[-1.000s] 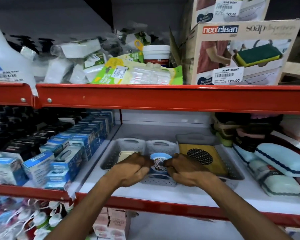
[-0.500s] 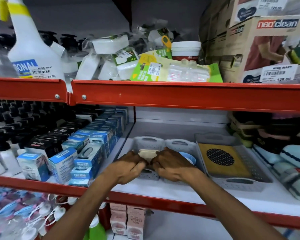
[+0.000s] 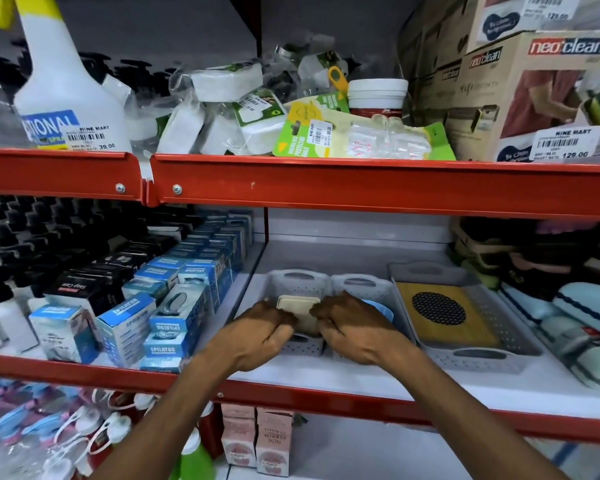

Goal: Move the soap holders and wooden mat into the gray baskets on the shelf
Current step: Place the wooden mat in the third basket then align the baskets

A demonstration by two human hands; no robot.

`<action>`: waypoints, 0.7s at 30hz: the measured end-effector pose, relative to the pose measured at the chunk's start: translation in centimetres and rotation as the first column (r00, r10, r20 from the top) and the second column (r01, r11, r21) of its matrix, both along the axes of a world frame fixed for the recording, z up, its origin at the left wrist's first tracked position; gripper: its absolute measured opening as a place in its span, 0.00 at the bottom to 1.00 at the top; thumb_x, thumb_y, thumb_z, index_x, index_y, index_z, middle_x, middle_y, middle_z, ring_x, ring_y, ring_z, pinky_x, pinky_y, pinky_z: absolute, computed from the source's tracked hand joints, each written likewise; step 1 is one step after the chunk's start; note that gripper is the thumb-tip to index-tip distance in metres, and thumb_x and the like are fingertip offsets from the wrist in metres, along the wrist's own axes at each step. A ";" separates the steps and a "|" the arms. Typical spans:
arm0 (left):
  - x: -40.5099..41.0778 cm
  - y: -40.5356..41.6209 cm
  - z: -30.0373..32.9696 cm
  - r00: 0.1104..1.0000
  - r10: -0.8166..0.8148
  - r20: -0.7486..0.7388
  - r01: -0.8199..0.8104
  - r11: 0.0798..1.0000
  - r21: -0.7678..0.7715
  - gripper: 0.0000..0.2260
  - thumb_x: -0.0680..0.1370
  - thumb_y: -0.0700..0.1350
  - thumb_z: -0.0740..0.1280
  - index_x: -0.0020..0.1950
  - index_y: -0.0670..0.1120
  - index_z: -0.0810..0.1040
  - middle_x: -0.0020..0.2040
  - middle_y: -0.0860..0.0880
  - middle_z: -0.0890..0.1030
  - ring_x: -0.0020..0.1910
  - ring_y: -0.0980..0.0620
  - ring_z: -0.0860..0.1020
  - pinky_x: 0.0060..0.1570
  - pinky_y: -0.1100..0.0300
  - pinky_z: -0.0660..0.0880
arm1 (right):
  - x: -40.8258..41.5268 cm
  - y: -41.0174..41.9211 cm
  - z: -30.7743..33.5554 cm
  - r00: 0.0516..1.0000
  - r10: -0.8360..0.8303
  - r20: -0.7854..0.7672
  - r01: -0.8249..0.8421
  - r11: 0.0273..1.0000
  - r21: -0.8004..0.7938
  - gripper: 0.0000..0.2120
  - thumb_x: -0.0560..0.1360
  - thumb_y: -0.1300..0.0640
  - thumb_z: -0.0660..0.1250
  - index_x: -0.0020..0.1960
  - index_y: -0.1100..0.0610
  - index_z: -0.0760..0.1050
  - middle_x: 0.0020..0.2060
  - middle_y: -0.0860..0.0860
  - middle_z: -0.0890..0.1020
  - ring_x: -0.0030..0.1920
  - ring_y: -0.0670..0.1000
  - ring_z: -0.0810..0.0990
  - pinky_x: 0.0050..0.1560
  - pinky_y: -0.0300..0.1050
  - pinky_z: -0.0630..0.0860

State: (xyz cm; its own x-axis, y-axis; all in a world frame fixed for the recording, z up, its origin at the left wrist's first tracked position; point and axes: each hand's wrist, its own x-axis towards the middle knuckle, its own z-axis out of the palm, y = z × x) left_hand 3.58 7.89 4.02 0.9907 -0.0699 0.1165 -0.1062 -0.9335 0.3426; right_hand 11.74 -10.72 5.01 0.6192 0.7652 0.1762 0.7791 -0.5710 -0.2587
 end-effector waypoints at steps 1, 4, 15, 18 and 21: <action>-0.2 -0.1 -0.2 1.000 0.014 0.020 -0.014 1.000 0.008 0.12 0.77 0.51 0.54 0.47 0.46 0.74 0.43 0.44 0.79 0.42 0.46 0.76 0.45 0.52 0.75 | -0.4 -0.7 0.0 0.999 -0.028 0.033 0.027 0.999 0.018 0.17 0.73 0.46 0.51 0.49 0.49 0.76 0.46 0.52 0.82 0.43 0.52 0.78 0.42 0.47 0.76; -0.6 -0.8 -1.3 0.995 0.044 0.088 -0.042 0.999 -0.020 0.15 0.74 0.53 0.56 0.54 0.49 0.76 0.45 0.46 0.83 0.42 0.48 0.80 0.45 0.53 0.80 | -2.0 -3.1 -0.8 0.985 -0.157 0.075 0.157 0.988 0.001 0.09 0.72 0.50 0.59 0.47 0.50 0.75 0.39 0.50 0.80 0.35 0.50 0.76 0.32 0.43 0.73; -1.7 -3.4 -3.1 0.971 0.118 0.207 -0.088 0.985 -0.148 0.14 0.76 0.46 0.61 0.55 0.49 0.83 0.52 0.51 0.86 0.47 0.57 0.81 0.53 0.58 0.80 | -4.5 -4.6 -2.0 0.964 -0.231 0.132 0.246 0.963 -0.111 0.16 0.76 0.61 0.60 0.62 0.51 0.77 0.54 0.57 0.83 0.53 0.60 0.81 0.53 0.54 0.81; -2.9 -3.9 -3.3 0.965 0.134 0.226 -0.090 0.977 -0.195 0.11 0.75 0.44 0.62 0.51 0.48 0.84 0.47 0.52 0.84 0.43 0.58 0.79 0.47 0.61 0.79 | -5.7 -5.1 -1.9 0.965 -0.237 0.112 0.250 0.961 -0.120 0.16 0.76 0.60 0.61 0.63 0.51 0.77 0.56 0.56 0.83 0.55 0.59 0.81 0.56 0.54 0.81; -3.8 -4.5 -3.3 0.960 0.151 0.235 -0.099 0.971 -0.219 0.11 0.74 0.44 0.63 0.49 0.47 0.84 0.46 0.53 0.84 0.42 0.59 0.79 0.46 0.66 0.75 | -6.7 -5.4 -1.9 0.971 -0.230 0.064 0.236 0.966 -0.108 0.17 0.76 0.59 0.63 0.64 0.50 0.77 0.58 0.55 0.82 0.58 0.58 0.80 0.60 0.52 0.79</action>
State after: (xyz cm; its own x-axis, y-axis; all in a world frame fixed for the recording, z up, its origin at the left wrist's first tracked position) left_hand -0.25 3.41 0.73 0.9277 0.1036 0.3586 -0.0989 -0.8581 0.5039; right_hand 5.02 -16.15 3.15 0.7753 0.6178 0.1313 0.6315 -0.7617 -0.1449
